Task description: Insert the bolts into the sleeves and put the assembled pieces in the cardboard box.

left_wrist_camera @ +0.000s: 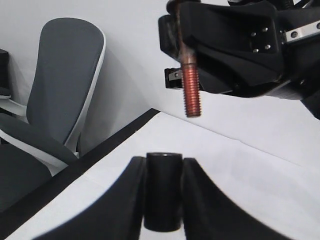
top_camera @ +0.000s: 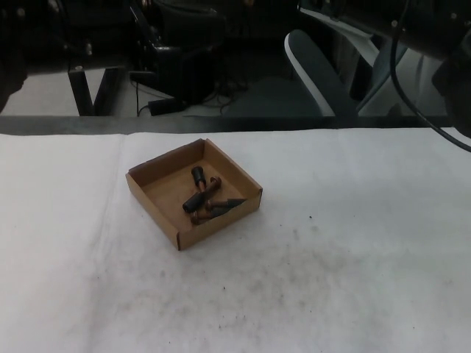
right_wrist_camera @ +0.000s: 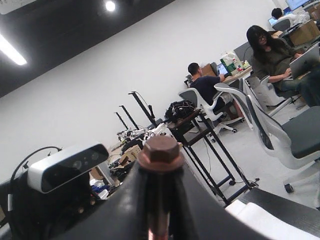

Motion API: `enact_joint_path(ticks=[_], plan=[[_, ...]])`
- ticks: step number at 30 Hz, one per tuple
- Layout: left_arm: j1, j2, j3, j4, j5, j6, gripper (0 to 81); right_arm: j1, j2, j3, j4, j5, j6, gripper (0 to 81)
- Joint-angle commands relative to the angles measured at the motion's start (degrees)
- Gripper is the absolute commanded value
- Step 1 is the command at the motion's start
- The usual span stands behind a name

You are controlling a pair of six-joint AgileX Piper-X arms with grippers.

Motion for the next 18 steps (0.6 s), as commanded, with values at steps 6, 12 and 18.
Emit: enact_joint_path(ticks=[6,12,18], plan=[[0.13,-0.81,-0.01,-1.45,0.45,-1.27,0.4,0.49,-0.43,-0.52,-1.17,-0.56,-0.31,0.0],[0.13,-0.81,-0.01,-1.45,0.45,-1.27,0.4,2.00,-0.43,-0.52,-1.17,-0.56,-0.31,0.0],[0.00,-0.81,-0.01,-1.45,1.82,-2.61,0.4,2.65,-0.43,-0.52,-1.17,-0.64,-0.31,0.0]])
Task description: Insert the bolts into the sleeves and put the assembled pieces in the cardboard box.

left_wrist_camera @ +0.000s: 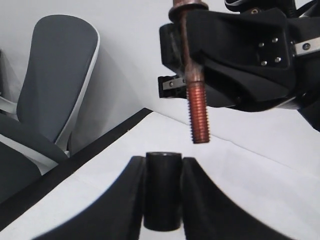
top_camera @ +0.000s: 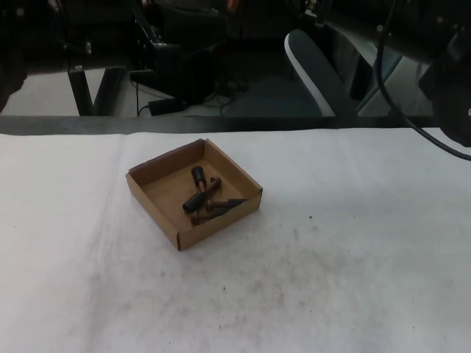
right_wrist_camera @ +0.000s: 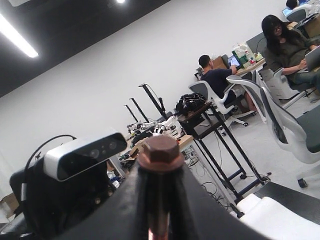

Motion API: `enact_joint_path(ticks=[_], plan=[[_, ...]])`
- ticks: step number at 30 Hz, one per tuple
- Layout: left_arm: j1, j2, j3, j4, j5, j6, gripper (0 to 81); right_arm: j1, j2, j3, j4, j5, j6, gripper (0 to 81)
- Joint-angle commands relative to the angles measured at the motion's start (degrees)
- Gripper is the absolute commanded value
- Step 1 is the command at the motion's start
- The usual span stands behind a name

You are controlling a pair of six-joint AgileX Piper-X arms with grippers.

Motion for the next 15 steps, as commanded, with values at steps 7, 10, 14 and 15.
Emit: enact_joint_path(ticks=[7,10,14,15], plan=[[0.00,-0.81,-0.01,-1.21,1.87,-0.41,0.5,0.18,-0.17,-0.52,-1.17,-0.30,-1.83,0.0],[0.00,-0.81,-0.01,-1.21,1.87,-0.41,0.6,0.18,0.15,-0.52,-1.17,-0.41,-1.70,0.0],[0.00,-0.81,-0.01,-1.21,3.71,-0.41,0.6,0.18,0.11,-0.52,-1.17,-0.41,-1.70,0.0],[0.00,-0.81,-0.01,-1.21,4.02,-0.41,0.6,0.18,0.11,-0.52,-1.17,-0.60,-1.71,0.0]])
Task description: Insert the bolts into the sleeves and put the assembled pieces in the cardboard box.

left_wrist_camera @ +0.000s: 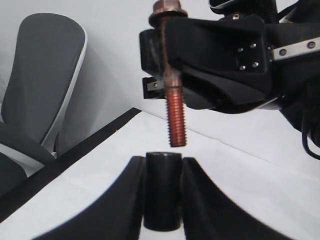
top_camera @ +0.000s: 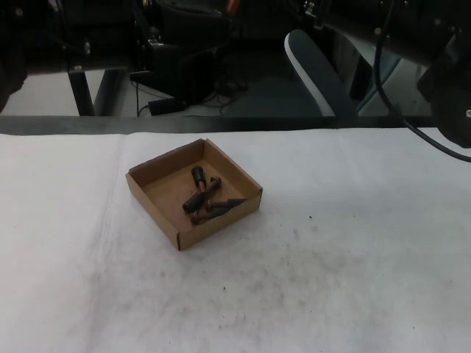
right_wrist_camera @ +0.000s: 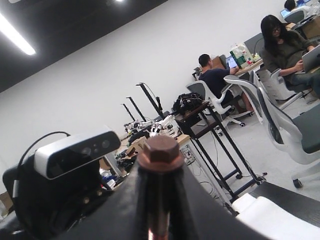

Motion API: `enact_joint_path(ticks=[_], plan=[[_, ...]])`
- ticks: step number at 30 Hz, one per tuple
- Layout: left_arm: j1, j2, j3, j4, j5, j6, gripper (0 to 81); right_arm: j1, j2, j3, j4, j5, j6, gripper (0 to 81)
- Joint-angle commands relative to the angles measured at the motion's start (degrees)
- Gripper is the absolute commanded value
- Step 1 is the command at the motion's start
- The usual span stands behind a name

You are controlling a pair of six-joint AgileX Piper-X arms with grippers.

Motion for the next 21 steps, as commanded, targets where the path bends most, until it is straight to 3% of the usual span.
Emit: enact_joint_path(ticks=[1,21], plan=[[0.00,-0.81,-0.01,-1.21,1.78,-0.11,0.6,0.18,-0.30,-0.52,-1.17,-0.64,-0.59,0.0],[0.00,-0.81,-0.01,-1.21,2.63,0.14,0.6,1.11,0.40,-0.52,-1.06,-3.29,-0.70,0.0]])
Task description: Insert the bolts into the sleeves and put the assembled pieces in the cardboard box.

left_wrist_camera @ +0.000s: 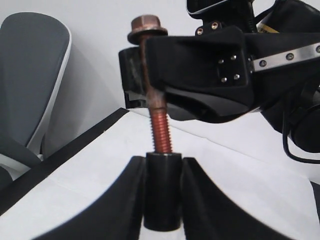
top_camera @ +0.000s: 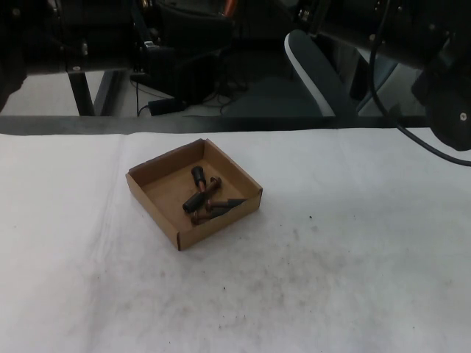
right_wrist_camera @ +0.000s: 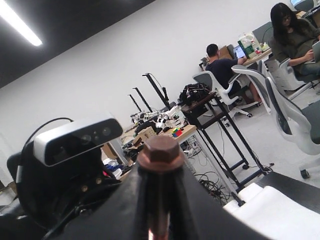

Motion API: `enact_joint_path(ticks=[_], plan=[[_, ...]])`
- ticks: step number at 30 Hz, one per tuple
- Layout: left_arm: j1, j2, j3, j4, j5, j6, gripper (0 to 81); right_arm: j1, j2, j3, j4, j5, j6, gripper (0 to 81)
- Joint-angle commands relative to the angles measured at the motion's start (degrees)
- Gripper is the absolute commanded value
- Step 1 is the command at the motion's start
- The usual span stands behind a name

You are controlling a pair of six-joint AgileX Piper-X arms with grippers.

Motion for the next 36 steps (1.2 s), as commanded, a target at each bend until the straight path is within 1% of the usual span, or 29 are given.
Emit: enact_joint_path(ticks=[1,7,16,22,26,30,35,36], plan=[[0.00,-0.81,-0.01,-1.15,-0.64,0.15,0.6,0.51,-0.27,-0.52,-1.06,-1.17,-0.56,0.0],[0.00,-0.81,-0.01,-1.74,-0.93,0.15,0.6,0.49,-0.27,-0.52,-1.06,-1.42,-0.56,0.0],[0.12,-0.81,-0.01,-1.59,-5.24,0.00,0.6,1.22,-0.27,-0.52,-1.06,-4.47,-0.56,0.0],[0.12,-0.81,-0.01,-1.60,-5.39,-1.00,0.6,1.86,-0.27,-0.52,-1.06,-5.40,-0.56,0.0],[0.12,-0.81,-0.01,-1.60,-7.77,-2.06,0.6,2.00,-0.27,-0.52,0.40,-7.14,-0.56,0.0],[0.12,-0.81,-0.01,-1.60,-7.77,-2.06,0.6,2.16,-0.27,-0.52,0.66,-8.94,-1.04,0.0],[0.12,-0.81,-0.01,-1.60,-7.77,-2.06,0.6,2.15,-0.27,-0.52,1.53,-9.16,-1.04,0.1],[0.12,-0.81,-0.01,-1.60,-7.77,-2.06,0.6,2.15,-0.27,-0.52,1.50,-9.16,-1.04,1.3]])
